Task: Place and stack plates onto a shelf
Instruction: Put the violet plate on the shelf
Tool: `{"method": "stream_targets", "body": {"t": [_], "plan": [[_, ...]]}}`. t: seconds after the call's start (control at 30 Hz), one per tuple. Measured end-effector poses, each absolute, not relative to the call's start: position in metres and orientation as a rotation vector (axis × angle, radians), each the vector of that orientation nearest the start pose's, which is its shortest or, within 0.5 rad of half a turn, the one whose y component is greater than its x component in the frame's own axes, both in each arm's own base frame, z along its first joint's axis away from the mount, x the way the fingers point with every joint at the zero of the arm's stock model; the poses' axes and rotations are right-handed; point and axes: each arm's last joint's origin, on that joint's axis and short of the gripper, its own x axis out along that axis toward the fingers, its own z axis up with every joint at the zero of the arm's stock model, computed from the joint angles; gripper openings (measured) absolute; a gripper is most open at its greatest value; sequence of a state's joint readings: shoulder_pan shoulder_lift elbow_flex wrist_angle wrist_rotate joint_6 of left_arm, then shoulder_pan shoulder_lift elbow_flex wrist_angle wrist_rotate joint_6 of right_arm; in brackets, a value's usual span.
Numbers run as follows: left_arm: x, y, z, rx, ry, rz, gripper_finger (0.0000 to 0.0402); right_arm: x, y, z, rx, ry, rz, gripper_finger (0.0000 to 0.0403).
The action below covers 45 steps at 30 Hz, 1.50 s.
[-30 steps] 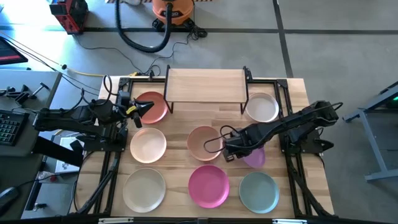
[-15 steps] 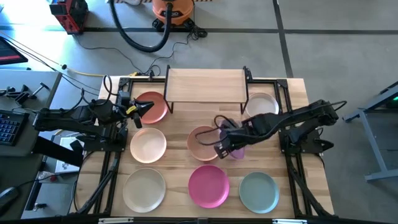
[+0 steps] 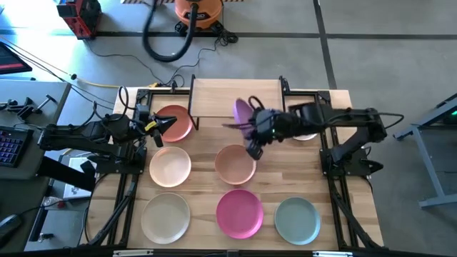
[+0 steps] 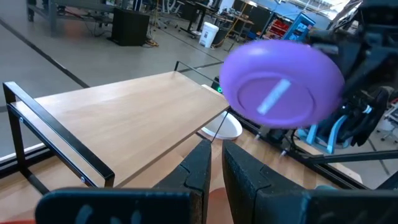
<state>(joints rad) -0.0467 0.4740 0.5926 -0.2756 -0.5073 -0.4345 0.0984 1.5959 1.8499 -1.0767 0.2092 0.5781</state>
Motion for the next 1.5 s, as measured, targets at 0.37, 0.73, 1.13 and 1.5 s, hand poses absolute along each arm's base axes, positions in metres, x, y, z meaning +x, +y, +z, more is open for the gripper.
{"method": "stream_targets", "body": {"t": [0.37, 0.73, 1.13, 1.5], "plan": [[0.114, 0.009, 0.298, -0.391, 0.048, 0.485, 0.0031, 0.309, -0.029, 0.413, -0.016, 0.875, -0.285, 0.0000], [0.114, 0.009, 0.298, -0.398, 0.047, 0.486, 0.0031, 0.316, -0.078, 0.379, -0.316, 1.180, -0.260, 0.0000], [0.114, 0.009, 0.297, -0.409, 0.055, 0.489, 0.0031, 0.337, -0.107, 0.332, -0.257, 1.405, -0.264, 0.0000], [0.113, 0.009, 0.297, -0.413, 0.056, 0.490, 0.0031, 0.333, -0.122, 0.331, -0.158, 1.390, -0.268, 0.0000]]}}
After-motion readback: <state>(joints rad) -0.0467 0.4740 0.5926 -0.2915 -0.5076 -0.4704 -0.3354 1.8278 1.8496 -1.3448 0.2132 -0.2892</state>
